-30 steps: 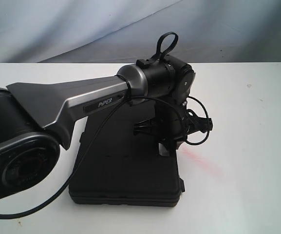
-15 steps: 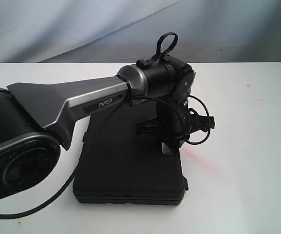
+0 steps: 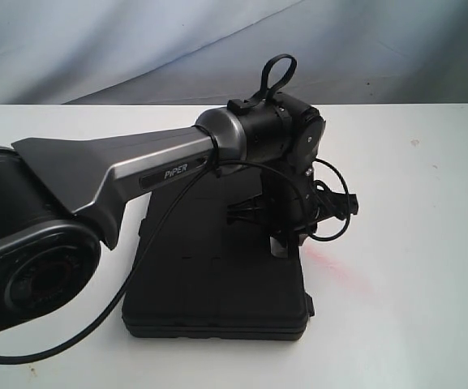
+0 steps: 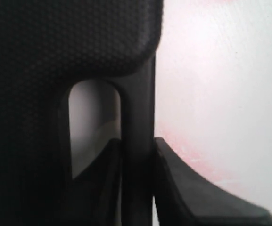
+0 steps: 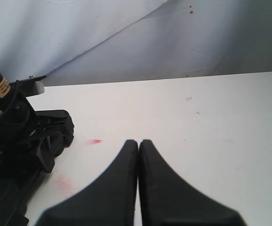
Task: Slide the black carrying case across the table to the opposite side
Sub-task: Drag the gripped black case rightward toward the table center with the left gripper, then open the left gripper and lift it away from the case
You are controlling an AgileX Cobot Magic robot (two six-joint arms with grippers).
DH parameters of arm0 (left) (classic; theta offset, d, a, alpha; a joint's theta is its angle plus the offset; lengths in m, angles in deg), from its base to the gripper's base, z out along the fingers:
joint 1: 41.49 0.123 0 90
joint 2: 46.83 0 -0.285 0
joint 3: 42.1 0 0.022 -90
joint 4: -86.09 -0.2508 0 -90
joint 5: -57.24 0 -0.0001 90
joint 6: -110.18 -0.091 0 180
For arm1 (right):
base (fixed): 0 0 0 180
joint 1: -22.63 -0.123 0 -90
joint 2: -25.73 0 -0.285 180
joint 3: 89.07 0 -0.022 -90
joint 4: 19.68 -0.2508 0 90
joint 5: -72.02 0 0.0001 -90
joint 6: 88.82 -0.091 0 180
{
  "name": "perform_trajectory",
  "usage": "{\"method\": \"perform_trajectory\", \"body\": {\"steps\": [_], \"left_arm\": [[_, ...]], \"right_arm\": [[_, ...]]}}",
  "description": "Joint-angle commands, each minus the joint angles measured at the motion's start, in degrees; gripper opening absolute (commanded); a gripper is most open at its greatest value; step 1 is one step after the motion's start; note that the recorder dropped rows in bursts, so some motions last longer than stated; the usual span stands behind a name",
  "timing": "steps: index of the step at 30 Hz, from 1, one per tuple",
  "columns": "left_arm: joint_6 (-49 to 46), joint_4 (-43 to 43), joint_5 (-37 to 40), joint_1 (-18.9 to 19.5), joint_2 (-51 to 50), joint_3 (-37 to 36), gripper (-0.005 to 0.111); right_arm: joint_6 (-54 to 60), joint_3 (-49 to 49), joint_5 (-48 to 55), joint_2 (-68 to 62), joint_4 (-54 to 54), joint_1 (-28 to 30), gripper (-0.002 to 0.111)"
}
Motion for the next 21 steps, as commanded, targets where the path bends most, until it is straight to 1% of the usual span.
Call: {"method": "perform_trajectory", "body": {"steps": [1, 3, 8, 13, 17, 21], "left_arm": [[-0.8, -0.1, -0.9, -0.4, 0.1, 0.7, 0.035], [-0.8, -0.5, -0.9, -0.4, 0.1, 0.7, 0.037], [-0.8, -1.6, 0.3, -0.4, 0.1, 0.7, 0.037], [-0.8, -5.5, 0.5, -0.4, 2.0, 0.7, 0.037], [-1.0, -9.8, 0.1, -0.4, 6.1, 0.7, 0.037], [-9.9, -12.2, -0.7, -0.4, 12.0, 0.7, 0.037]], "right_arm": [[-0.1, 0.2, -0.2, 0.2, -0.4, -0.2, 0.000], [-0.1, 0.2, -0.2, 0.2, -0.4, -0.2, 0.000], [-0.1, 0.2, -0.2, 0.2, -0.4, -0.2, 0.000], [-0.1, 0.2, -0.2, 0.2, -0.4, -0.2, 0.000], [-0.1, 0.2, -0.2, 0.2, -0.4, -0.2, 0.000], [-0.1, 0.2, -0.2, 0.2, -0.4, -0.2, 0.000]]}}
